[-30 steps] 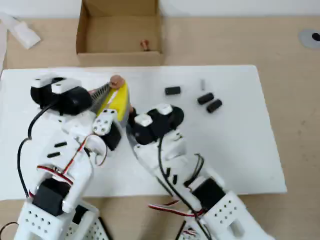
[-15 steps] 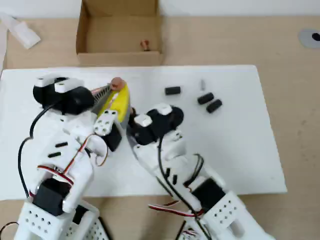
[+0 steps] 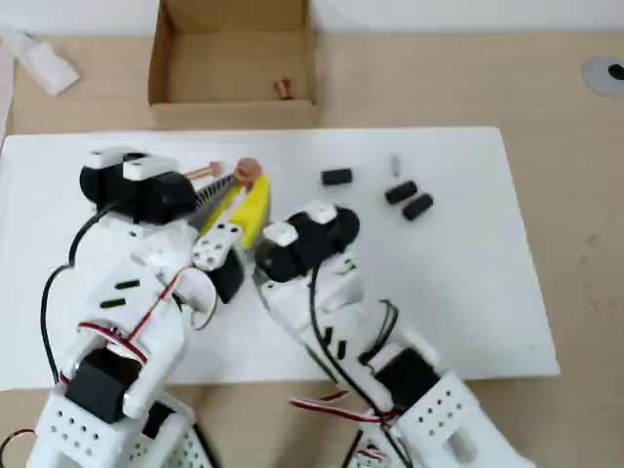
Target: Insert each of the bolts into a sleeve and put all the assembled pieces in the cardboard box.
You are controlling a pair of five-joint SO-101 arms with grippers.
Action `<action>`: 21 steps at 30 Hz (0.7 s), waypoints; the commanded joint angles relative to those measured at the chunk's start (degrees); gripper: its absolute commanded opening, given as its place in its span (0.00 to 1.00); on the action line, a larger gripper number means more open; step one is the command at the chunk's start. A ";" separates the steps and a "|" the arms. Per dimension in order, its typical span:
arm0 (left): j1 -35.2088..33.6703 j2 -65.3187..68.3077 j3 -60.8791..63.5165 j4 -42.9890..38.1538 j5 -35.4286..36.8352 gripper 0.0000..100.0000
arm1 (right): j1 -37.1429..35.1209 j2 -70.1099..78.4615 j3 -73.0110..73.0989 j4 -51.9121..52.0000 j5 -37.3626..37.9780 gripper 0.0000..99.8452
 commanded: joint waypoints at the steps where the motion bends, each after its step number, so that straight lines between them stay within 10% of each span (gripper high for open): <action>1: -2.11 0.04 -4.48 2.11 1.76 0.13 | -0.75 -1.01 -2.68 -1.23 -0.35 0.01; 15: -2.73 0.13 -14.86 15.56 2.73 0.16 | -0.57 -0.66 -2.86 -1.32 -0.26 0.01; 21: -19.43 0.22 -18.99 13.45 2.20 0.06 | 5.58 2.24 -6.55 -0.79 -0.44 0.01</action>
